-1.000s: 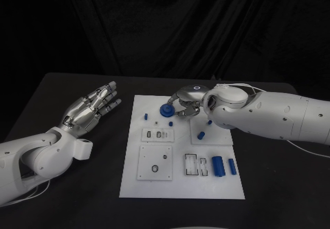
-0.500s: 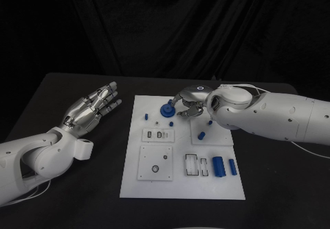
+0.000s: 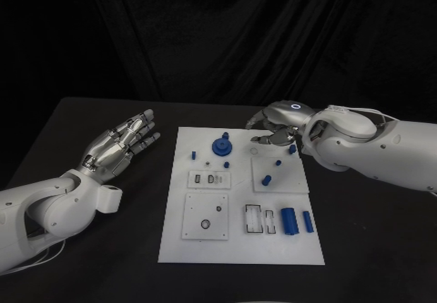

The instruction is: Assemble the parts on the task board

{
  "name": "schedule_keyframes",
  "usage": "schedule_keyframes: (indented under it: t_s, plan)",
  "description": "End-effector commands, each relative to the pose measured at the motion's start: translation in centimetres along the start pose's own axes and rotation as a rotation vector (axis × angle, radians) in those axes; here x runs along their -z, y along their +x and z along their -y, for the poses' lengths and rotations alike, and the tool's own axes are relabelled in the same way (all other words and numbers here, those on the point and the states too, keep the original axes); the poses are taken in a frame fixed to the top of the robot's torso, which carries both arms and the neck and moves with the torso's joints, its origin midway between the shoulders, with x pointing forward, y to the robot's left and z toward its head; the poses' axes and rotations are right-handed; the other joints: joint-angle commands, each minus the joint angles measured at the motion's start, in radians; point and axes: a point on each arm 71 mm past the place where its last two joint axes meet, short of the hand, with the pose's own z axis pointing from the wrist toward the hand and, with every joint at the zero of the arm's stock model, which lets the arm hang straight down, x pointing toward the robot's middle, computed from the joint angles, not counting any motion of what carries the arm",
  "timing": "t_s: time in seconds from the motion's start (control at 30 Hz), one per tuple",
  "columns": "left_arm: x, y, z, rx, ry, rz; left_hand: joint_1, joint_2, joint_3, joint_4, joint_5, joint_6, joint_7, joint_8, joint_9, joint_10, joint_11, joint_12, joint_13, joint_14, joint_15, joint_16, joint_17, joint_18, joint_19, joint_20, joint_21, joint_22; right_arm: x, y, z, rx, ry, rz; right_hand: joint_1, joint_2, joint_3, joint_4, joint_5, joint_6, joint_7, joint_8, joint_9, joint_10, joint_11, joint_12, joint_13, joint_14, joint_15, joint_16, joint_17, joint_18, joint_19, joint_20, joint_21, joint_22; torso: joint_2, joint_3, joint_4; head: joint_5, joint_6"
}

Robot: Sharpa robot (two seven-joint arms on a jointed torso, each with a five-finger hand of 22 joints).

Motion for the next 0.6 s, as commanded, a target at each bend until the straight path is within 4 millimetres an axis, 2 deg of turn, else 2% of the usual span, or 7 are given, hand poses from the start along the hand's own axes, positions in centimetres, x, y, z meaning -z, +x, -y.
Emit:
schedule_keyframes:
  t_s: [0.03, 0.17, 0.27, 0.43, 0.47, 0.6]
  plan:
    - [0.0, 0.2, 0.1, 0.006, 0.013, -0.011, 0.002, -0.002, 0.006, -0.001, 0.006, 0.001, 0.004, -0.002, 0.001, -0.002, -0.003, -0.002, -0.001, 0.001, 0.009, -0.006, -0.002, 0.006, 0.0, 0.01, 0.003, 0.002, 0.9, -1.0, 0.4, 0.002, 0.017, 0.062, -0.008, -0.001, 0.0, 0.008, -0.01, 0.009, -0.002, -0.006, -0.001, 0.106, 0.005, 0.003, 0.263, 0.108, 0.004, 0.003, 0.263, 0.009, 0.007, -0.001, 0.007, 0.199, -0.002, 0.0003, -0.0015, -0.006, -0.001]
    - [-0.1, 0.2, 0.0, 0.007, 0.01, -0.014, 0.002, -0.002, 0.006, -0.001, 0.006, 0.001, 0.004, -0.002, 0.001, -0.002, -0.003, -0.002, -0.001, 0.001, 0.009, -0.006, -0.002, 0.006, 0.0, 0.01, 0.003, 0.002, 2.7, -1.4, 1.9, 0.003, 0.063, 0.035, -0.013, 0.0, -0.006, 0.016, -0.028, 0.025, -0.001, -0.002, -0.002, 0.103, 0.004, 0.001, 0.261, 0.108, 0.003, 0.003, 0.263, 0.009, 0.008, -0.002, 0.008, 0.199, 0.0, 0.0003, 0.0012, -0.015, 0.0]
    - [-0.2, 0.3, -0.1, 0.009, 0.008, -0.017, 0.003, -0.002, 0.007, -0.002, 0.007, 0.002, 0.004, -0.002, 0.001, -0.002, -0.002, -0.001, -0.001, 0.001, 0.009, -0.006, -0.001, 0.006, 0.0, 0.01, 0.003, 0.002, 4.1, -0.9, 3.2, -0.011, 0.101, 0.008, -0.016, -0.001, -0.012, 0.022, -0.038, 0.043, 0.001, 0.003, -0.003, 0.099, 0.006, -0.001, 0.259, 0.108, 0.003, 0.003, 0.263, 0.01, 0.005, -0.002, 0.003, 0.198, 0.0, 0.0008, 0.0009, -0.018, 0.002]
    - [-0.3, 0.4, -0.2, 0.013, 0.006, -0.022, 0.003, -0.002, 0.007, -0.002, 0.008, 0.001, 0.005, -0.002, 0.001, -0.001, -0.002, -0.001, 0.0, 0.002, 0.009, -0.006, -0.001, 0.006, 0.0, 0.011, 0.004, 0.002, 6.0, 0.4, 5.0, -0.032, 0.152, -0.012, -0.011, -0.004, -0.016, 0.025, -0.053, 0.026, -0.001, -0.014, -0.014, 0.094, 0.005, -0.004, 0.255, 0.108, 0.003, 0.003, 0.263, 0.011, 0.004, -0.002, 0.0, 0.197, -0.001, -0.0002, -0.0009, -0.013, 0.003]
    - [-0.3, 0.4, -0.2, 0.013, 0.006, -0.023, 0.003, -0.002, 0.007, -0.002, 0.008, 0.001, 0.005, -0.002, 0.001, -0.001, -0.002, -0.001, 0.0, 0.002, 0.009, -0.006, -0.001, 0.006, 0.0, 0.011, 0.004, 0.002, 6.4, 0.7, 5.3, -0.035, 0.16, -0.016, -0.004, -0.007, -0.019, 0.023, -0.057, 0.007, -0.002, -0.028, -0.024, 0.092, 0.004, -0.005, 0.253, 0.108, 0.002, 0.003, 0.263, 0.011, 0.005, -0.003, 0.001, 0.198, -0.002, -0.0004, -0.0008, -0.013, 0.002]
    - [-0.3, 0.5, -0.4, 0.017, 0.002, -0.027, 0.004, -0.002, 0.007, -0.003, 0.008, 0.0, 0.005, -0.002, 0.001, -0.001, -0.001, -0.001, 0.0, 0.001, 0.009, -0.006, -0.002, 0.006, 0.0, 0.011, 0.004, 0.002, 7.6, 1.9, 6.6, -0.044, 0.19, -0.024, -0.004, -0.012, -0.027, 0.028, -0.068, -0.007, -0.004, -0.039, -0.034, 0.088, 0.002, -0.007, 0.251, 0.108, 0.001, 0.003, 0.263, 0.011, 0.006, -0.004, 0.0, 0.197, -0.001, 0.0002, -0.0001, -0.018, 0.001]
